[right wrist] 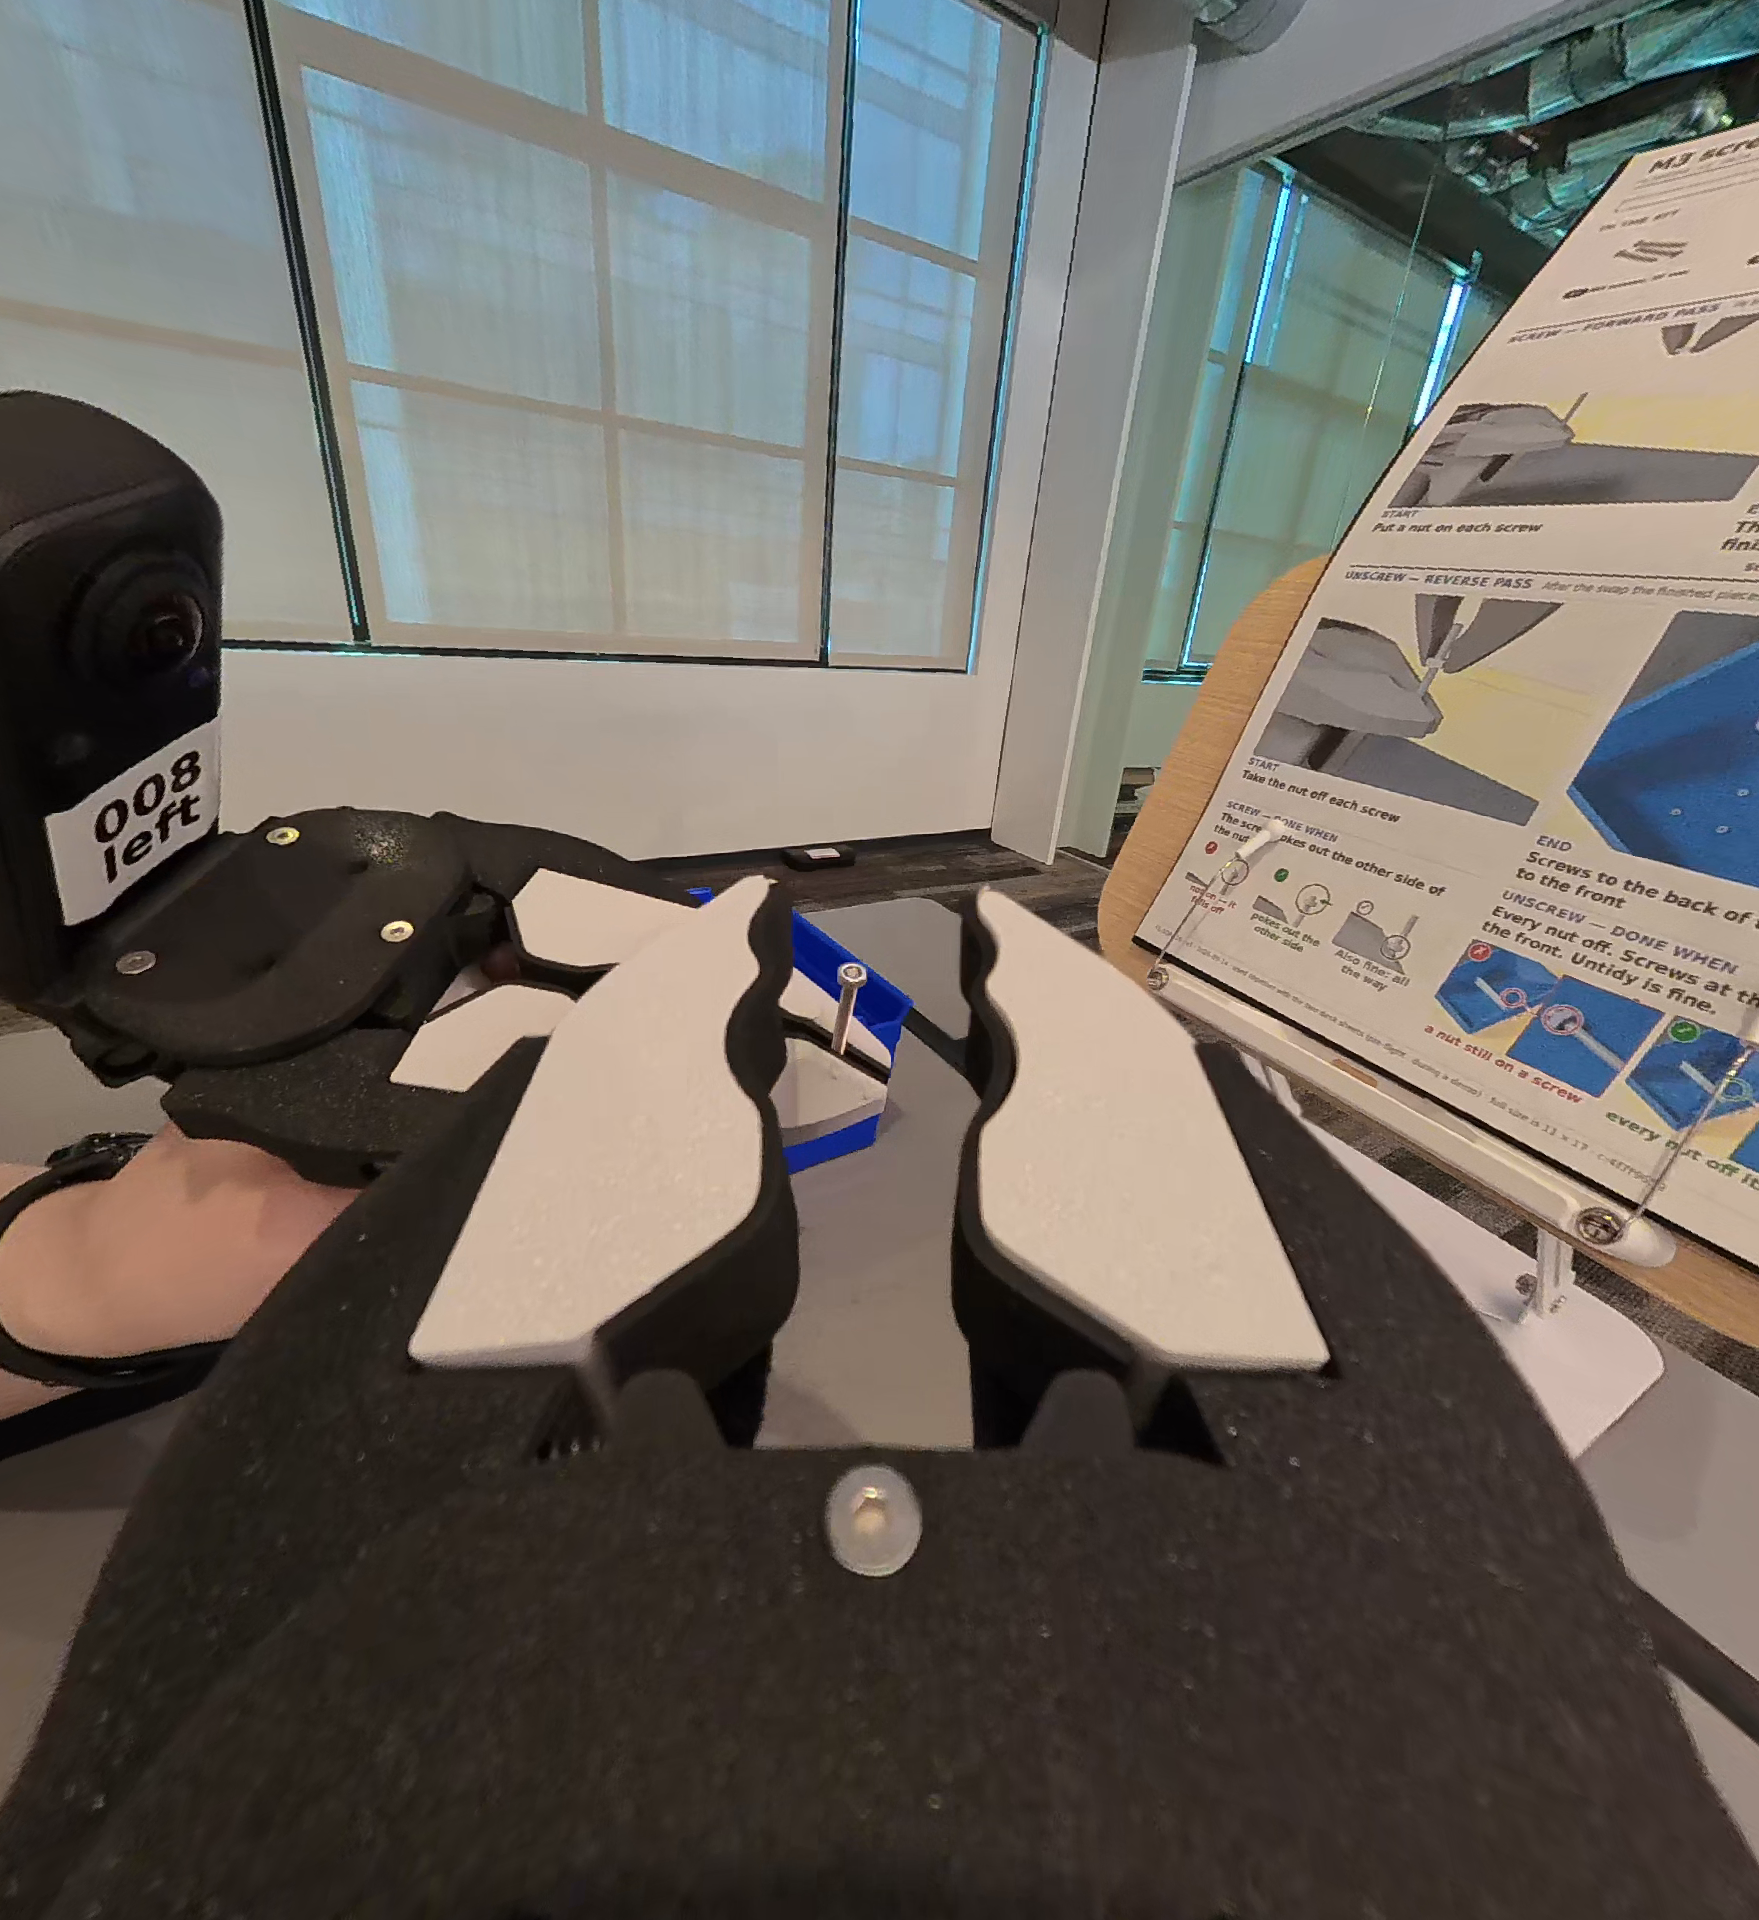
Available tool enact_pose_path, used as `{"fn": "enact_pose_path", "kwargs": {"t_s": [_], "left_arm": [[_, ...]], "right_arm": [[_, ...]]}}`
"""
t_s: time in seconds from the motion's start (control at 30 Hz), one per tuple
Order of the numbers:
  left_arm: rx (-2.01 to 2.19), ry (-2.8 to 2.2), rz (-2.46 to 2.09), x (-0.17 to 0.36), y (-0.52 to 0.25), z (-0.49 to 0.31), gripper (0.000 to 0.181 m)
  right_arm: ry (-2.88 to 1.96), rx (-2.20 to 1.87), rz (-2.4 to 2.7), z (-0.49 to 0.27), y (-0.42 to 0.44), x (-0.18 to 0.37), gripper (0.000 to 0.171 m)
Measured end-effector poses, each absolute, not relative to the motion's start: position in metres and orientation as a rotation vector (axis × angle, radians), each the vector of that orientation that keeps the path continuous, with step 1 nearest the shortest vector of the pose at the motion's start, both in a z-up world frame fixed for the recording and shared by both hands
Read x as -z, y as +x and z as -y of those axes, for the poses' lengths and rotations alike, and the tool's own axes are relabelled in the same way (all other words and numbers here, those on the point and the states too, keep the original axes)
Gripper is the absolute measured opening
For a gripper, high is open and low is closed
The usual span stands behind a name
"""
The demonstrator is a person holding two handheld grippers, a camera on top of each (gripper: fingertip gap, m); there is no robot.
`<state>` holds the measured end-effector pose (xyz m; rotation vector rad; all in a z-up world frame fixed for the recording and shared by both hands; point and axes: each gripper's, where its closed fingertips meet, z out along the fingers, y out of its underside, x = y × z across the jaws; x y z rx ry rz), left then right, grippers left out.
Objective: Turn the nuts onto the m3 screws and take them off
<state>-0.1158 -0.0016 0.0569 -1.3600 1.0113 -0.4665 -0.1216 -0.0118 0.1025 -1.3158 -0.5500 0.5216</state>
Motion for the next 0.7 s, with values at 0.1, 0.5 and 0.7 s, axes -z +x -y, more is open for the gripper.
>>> {"fn": "enact_pose_path", "kwargs": {"t_s": [0.1, 0.5, 0.7], "left_arm": [[0.443, -1.359, -1.004, -0.0576, -0.1187, -0.0051, 0.002], [0.470, -1.354, -0.975, -0.0620, -0.1230, -0.0096, 0.002], [0.600, -1.370, -0.943, -0.0616, -0.1208, -0.0076, 0.002]], "right_arm": [[-1.315, -0.496, 0.552, 0.0086, -0.1199, -0.1019, 0.032], [-1.320, -0.479, 0.537, 0.0083, -0.1215, -0.0996, 0.028], [-1.309, -0.498, 0.519, 0.0109, -0.1204, -0.1022, 0.025]]}}
